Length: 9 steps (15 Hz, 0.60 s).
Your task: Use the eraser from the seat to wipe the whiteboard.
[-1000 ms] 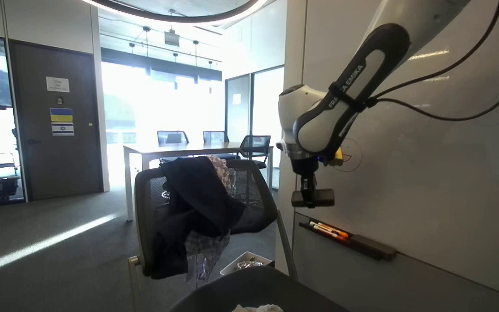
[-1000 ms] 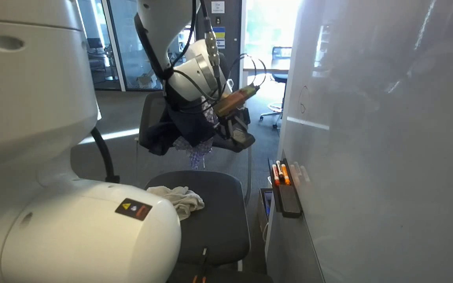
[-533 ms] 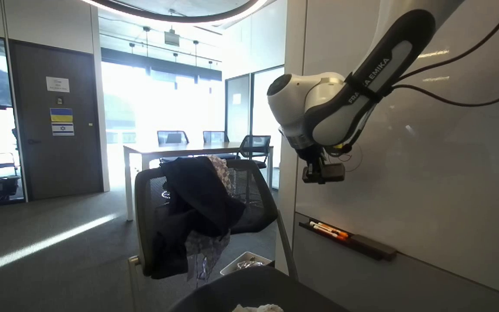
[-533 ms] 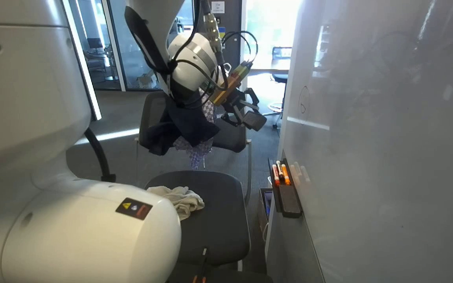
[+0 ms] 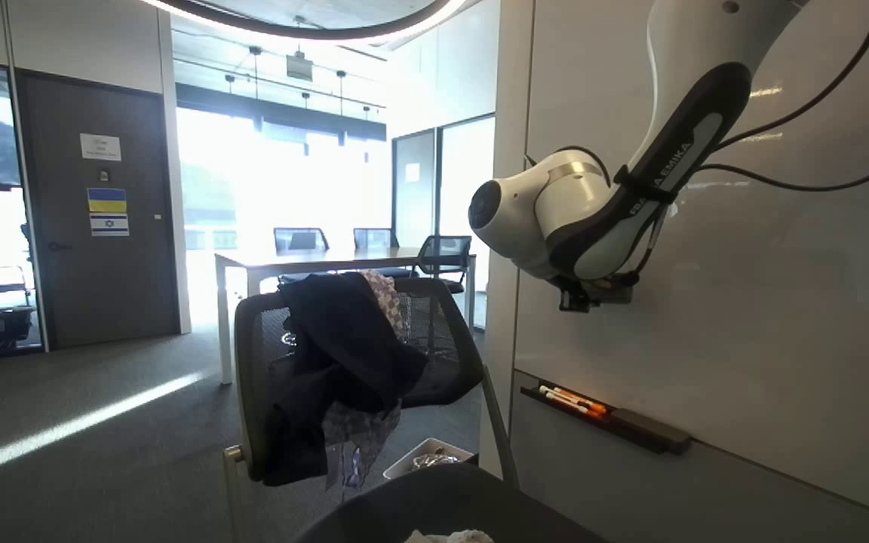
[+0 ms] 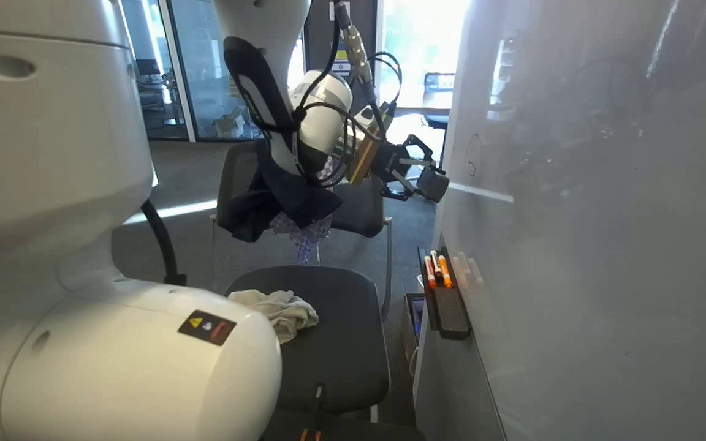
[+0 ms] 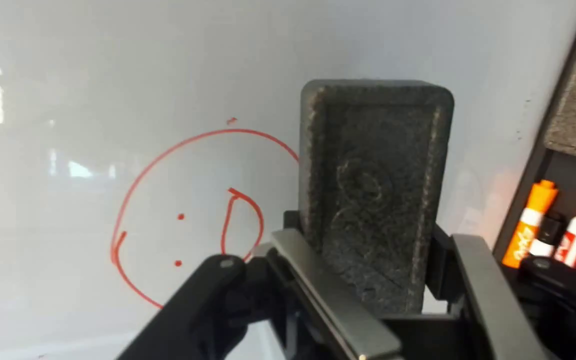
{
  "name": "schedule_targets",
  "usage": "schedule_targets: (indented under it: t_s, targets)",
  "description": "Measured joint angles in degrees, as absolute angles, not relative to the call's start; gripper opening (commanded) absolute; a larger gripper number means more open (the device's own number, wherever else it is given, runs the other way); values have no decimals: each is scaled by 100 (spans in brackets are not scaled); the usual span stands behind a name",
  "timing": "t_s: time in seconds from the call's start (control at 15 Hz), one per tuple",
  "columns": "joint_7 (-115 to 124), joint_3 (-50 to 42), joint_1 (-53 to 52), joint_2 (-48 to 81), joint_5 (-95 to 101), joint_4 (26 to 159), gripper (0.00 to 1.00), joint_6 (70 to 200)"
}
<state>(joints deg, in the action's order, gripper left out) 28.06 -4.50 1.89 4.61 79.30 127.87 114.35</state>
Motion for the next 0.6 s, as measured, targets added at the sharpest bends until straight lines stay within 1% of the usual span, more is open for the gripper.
schedule_targets:
  t_s: [0.33, 0.6]
  targets:
    - [4007, -521, 321, 736, 9473, 12777, 31, 11017]
    - [4823, -625, 532, 1111, 10339, 12784, 31, 10943]
